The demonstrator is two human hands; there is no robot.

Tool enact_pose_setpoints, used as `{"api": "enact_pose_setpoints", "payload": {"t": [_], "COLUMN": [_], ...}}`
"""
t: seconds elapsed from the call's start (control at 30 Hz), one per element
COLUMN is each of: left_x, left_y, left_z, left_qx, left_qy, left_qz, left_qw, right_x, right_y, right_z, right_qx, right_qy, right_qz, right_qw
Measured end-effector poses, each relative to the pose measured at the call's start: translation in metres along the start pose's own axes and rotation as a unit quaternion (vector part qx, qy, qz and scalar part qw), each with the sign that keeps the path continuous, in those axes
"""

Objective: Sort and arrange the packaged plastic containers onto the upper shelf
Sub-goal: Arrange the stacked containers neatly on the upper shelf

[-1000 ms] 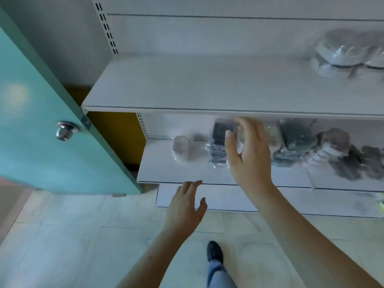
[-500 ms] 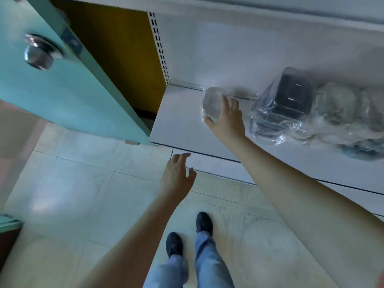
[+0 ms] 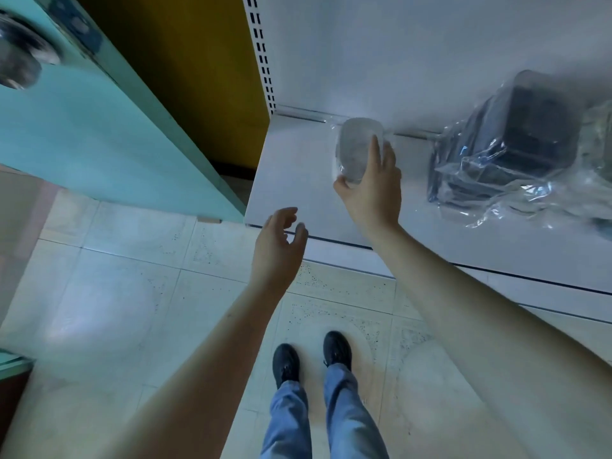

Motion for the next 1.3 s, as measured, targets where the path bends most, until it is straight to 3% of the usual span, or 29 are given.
{"api": "enact_pose_setpoints", "payload": {"t": [0.07, 0.17, 0.3, 0.37, 0.47, 0.6, 0.73, 0.87, 1.0, 1.13, 1.3], "left_x": [0.005, 0.01, -0.001, -0.011, -0.028, -0.031, -0.026, -0.027, -0.052, -0.099, -0.144], "left_y": [0.011, 0.025, 0.038, 0.045, 0.047, 0.04, 0.03, 0.012, -0.018, -0.063, -0.122], "left_z": [0.008, 0.012, -0.004, -0.019, -0.041, -0.067, -0.081, -0.069, -0.029, 0.029, 0.112], "left_qx": [-0.065, -0.144, -0.19, -0.203, -0.219, -0.216, -0.2, -0.197, -0.187, -0.12, -0.013], "left_qy": [-0.146, -0.356, -0.42, -0.424, -0.396, -0.383, -0.398, -0.405, -0.359, -0.305, -0.283], "left_qz": [-0.036, -0.087, -0.038, 0.008, 0.057, 0.038, -0.018, -0.062, -0.078, -0.125, -0.197], "left_qw": [0.986, 0.919, 0.887, 0.883, 0.89, 0.897, 0.895, 0.891, 0.911, 0.936, 0.939], "right_x": [-0.006, -0.009, -0.006, 0.002, 0.025, 0.056, 0.065, 0.034, -0.032, -0.118, -0.232], "right_y": [-0.032, -0.072, -0.08, -0.066, -0.021, 0.036, 0.045, 0.003, -0.071, -0.135, -0.189], "right_z": [-0.012, -0.027, -0.029, -0.018, 0.013, 0.039, 0.041, 0.028, 0.011, -0.016, -0.052], "right_qx": [-0.061, -0.128, -0.19, -0.181, -0.088, 0.061, 0.114, 0.056, -0.024, -0.091, -0.154], "right_qy": [0.043, 0.072, 0.062, 0.063, 0.015, -0.041, 0.001, 0.046, 0.065, 0.081, 0.084], "right_qz": [-0.007, -0.051, -0.09, -0.091, -0.027, -0.043, -0.054, -0.036, -0.003, 0.03, 0.111], "right_qw": [0.997, 0.988, 0.976, 0.977, 0.996, 0.996, 0.992, 0.997, 0.998, 0.992, 0.978]}}
Point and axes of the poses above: each hand's wrist, its own y-axis towards the middle knuckle, its own x-axis out of the palm, z = x × y, the point moved 5 cm from there along y, towards the middle knuckle, and after that the axes turned 6 degrees about -y, right-handed, at the moved point
